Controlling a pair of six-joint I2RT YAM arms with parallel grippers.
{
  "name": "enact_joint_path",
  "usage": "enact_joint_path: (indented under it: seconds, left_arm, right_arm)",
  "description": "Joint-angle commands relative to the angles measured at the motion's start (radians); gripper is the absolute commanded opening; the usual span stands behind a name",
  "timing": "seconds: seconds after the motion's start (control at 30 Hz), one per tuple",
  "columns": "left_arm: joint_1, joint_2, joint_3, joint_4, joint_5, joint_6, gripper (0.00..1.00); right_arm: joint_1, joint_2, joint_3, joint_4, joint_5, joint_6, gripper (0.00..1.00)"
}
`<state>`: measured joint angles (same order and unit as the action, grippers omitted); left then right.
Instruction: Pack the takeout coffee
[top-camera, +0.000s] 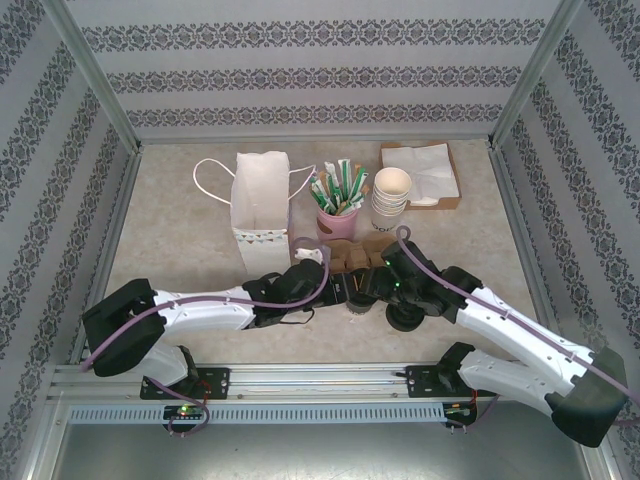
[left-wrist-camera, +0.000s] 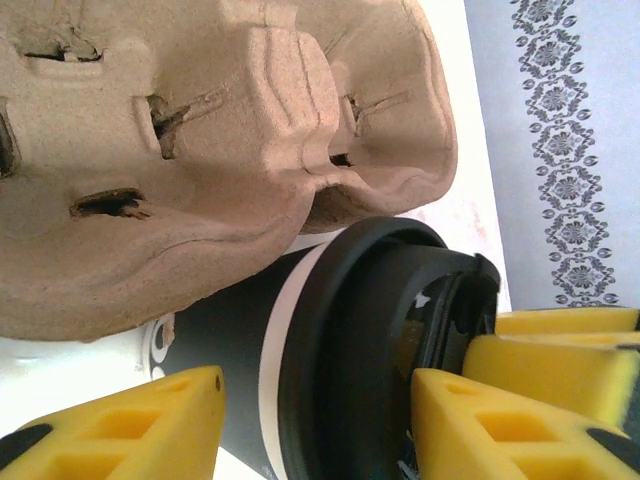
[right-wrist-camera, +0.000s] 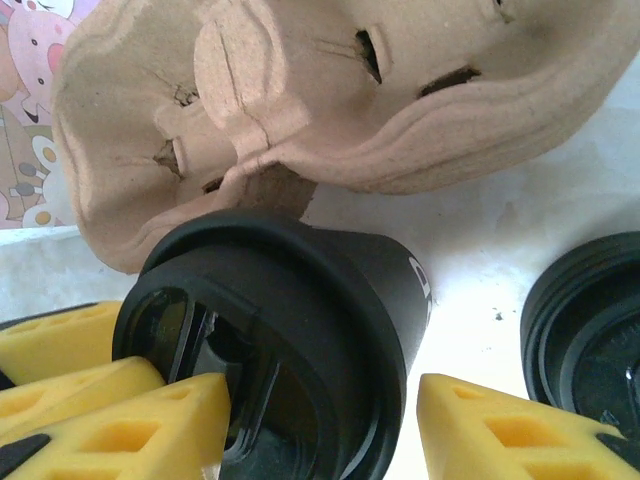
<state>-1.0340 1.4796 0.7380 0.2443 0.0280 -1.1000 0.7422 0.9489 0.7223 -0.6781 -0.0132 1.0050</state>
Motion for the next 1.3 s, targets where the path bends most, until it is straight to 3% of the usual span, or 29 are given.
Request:
enact_joint_path:
  seconds: [0.0,0.13,0.3,0.6,1.03,1.13,1.27]
  left_arm:
    - [-0.004,0.038,0.011,-0.188,-0.009,0.043,0.56]
    - [0.000,0.039,0.032,-0.185,-0.051,0.067,0.64]
    - [0.015,0.067,0.062,-0.161,-0.023,0.089,0.68]
    - [0.016,0.026,0.123,-0.190,-0.008,0.124,0.72]
    - [0.017,-0.091,0.099,-0.254,-0.079,0.139,0.92]
    - [0.017,-0.122,0.092,-0.267,-0.084,0.119,0.89]
    - [0.017,-0.152,0.058,-0.235,-0.018,0.053,0.69]
  right_arm:
    - [0.020,-0.025,0.015,-0.086,-0.020,0.037,0.53]
    - [0.027,-0.060,0.002,-0.067,-0.013,0.092,0.54]
    - [0.049,-0.067,-0.003,-0.050,-0.008,0.116,0.54]
    - [0.056,-0.062,0.032,-0.067,0.021,0.073,0.56]
    - [0.044,-0.062,0.109,-0.104,0.050,-0.016,0.60]
    - [0.012,-0.072,0.100,-0.118,0.058,-0.032,0.58]
    - [-0.101,-0.105,0.045,-0.102,0.019,-0.062,0.47]
